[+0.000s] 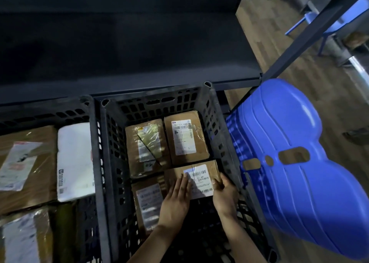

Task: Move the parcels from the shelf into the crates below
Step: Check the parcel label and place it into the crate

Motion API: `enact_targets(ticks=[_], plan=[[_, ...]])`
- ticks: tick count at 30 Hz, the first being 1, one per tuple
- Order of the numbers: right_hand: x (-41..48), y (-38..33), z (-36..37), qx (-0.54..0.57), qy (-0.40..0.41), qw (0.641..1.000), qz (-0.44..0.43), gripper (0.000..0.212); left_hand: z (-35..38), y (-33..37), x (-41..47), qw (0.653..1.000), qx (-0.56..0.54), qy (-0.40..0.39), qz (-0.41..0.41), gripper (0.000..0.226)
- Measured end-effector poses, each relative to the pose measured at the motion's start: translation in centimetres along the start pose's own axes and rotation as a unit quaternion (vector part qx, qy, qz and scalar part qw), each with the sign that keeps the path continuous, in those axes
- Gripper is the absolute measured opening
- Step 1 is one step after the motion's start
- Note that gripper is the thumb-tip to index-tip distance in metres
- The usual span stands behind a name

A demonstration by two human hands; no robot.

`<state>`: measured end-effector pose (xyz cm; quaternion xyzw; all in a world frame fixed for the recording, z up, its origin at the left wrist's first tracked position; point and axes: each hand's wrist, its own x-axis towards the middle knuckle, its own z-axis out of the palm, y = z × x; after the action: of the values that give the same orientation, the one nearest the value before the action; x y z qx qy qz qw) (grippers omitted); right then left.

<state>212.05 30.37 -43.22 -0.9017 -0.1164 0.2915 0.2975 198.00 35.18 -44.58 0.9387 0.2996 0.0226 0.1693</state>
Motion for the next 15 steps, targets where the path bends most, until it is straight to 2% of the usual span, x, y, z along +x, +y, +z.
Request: enact_targets(ticks=[1,4,7,9,13,14,15], plan=[[0.1,0.1,0.0,-0.004,0.0,1.0,-0.007,0.041,0.2,-0.3,0.0,1.0,0.007,0.015,0.004,0.041],[0.3,0.5,0.1,-0.017,-0.007,0.999,-0.035,0.041,0.8,-0.8,0.3,1.0,0.015,0.001,-0.007,0.049],[0.3,0.8,0.2,-0.104,-0.002,0.99,-0.099,0.046,0.9,-0.9,0.5,1.0,0.009,0.005,0.004,0.048],[-0.1,1.2,0.2,-0.187,-0.01,0.97,-0.157,0.056,1.0,-0.6,0.8,1.0,0.003,0.004,0.001,0.047],[-1.0,1.3,-0.1,-0.39,-0.022,0.863,-0.321,0.083,1.5,-0.3,1.2,1.0,-0.006,-0.009,-0.015,0.045],[-1.1,1.5,0.2,-0.418,-0.02,0.829,-0.371,0.082,1.6,-0.2,1.2,1.0,-0.008,-0.014,-0.019,0.045],[-1.1,1.7,0.5,-0.44,-0.01,0.792,-0.424,0.072,2.0,-0.2,1.1,1.0,-0.005,-0.011,-0.017,0.045]])
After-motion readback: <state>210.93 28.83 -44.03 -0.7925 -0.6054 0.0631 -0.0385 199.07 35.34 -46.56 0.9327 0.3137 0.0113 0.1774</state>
